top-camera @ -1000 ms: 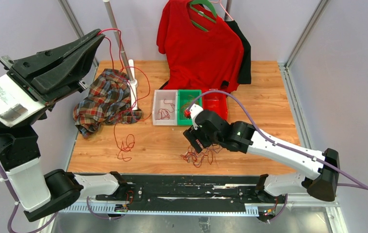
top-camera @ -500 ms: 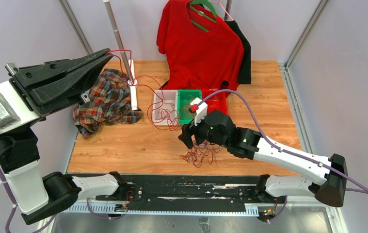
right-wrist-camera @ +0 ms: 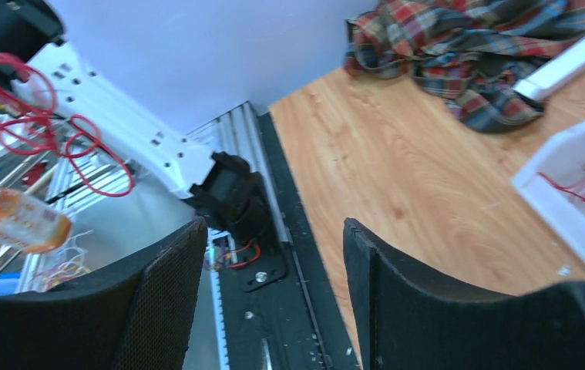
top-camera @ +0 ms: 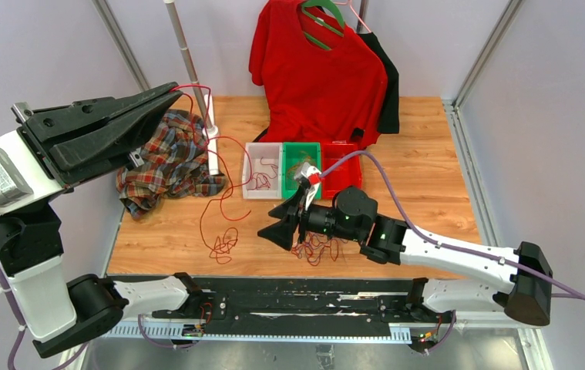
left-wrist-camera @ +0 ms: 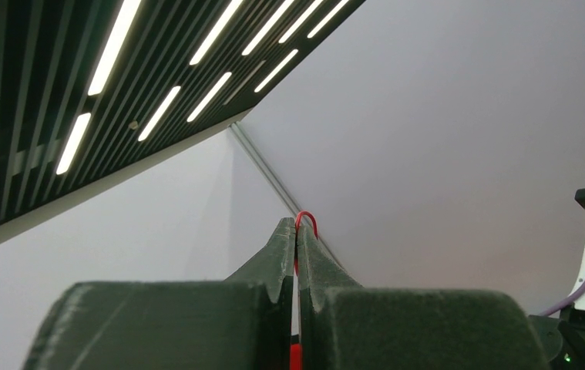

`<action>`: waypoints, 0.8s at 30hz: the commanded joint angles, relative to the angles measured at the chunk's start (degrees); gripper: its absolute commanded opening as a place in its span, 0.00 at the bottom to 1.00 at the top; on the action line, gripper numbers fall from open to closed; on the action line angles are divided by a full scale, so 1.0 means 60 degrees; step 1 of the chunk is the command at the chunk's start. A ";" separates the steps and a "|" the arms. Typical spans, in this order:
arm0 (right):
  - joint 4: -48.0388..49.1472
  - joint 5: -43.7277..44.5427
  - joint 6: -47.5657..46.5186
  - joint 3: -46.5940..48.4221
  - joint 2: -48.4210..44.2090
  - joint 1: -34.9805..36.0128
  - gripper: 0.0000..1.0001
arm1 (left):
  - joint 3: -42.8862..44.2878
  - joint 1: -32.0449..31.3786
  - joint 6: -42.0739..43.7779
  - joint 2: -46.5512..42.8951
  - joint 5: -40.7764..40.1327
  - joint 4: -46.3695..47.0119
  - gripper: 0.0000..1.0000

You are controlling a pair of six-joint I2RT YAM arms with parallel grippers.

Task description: Untangle the cables

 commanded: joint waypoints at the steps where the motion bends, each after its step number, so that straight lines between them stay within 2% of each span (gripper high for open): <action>1: 0.1069 -0.0274 0.0259 -0.0280 -0.0195 0.0701 0.65 | -0.0055 0.0048 0.0025 -0.0107 0.0019 0.0192 0.00; 5: 0.0939 0.0444 -0.0270 -0.0174 -0.0067 0.1312 0.64 | -0.0118 0.0046 0.0019 -0.0149 0.0030 0.0162 0.00; 11: 0.0952 0.1272 -0.0969 0.0160 0.0052 0.1510 0.64 | -0.0167 0.0045 0.0230 -0.0149 -0.0009 -0.0005 0.00; 14: 0.0875 0.2495 -0.1624 0.0048 -0.0162 0.1503 0.64 | -0.0558 0.0048 0.0893 -0.0126 -0.0339 -0.0389 0.00; 16: 0.0469 0.3860 -0.2250 -0.0036 -0.0343 0.1412 0.65 | -0.0936 0.0050 0.1669 -0.0029 -0.1073 -0.0526 0.00; 18: -0.0138 0.4589 -0.2583 -0.0062 -0.0478 0.0940 0.65 | -0.1253 0.0049 0.2578 0.0217 -0.2180 -0.0634 0.00; 21: -0.1148 0.4688 -0.2547 -0.0123 -0.0562 -0.0178 0.66 | -0.1678 0.0042 0.3567 0.0769 -0.4041 -0.0508 0.00; 24: -0.1884 0.4538 -0.2169 -0.0368 -0.0635 -0.1404 0.67 | -0.2285 0.0174 0.4150 0.1241 -0.5339 -0.0059 0.01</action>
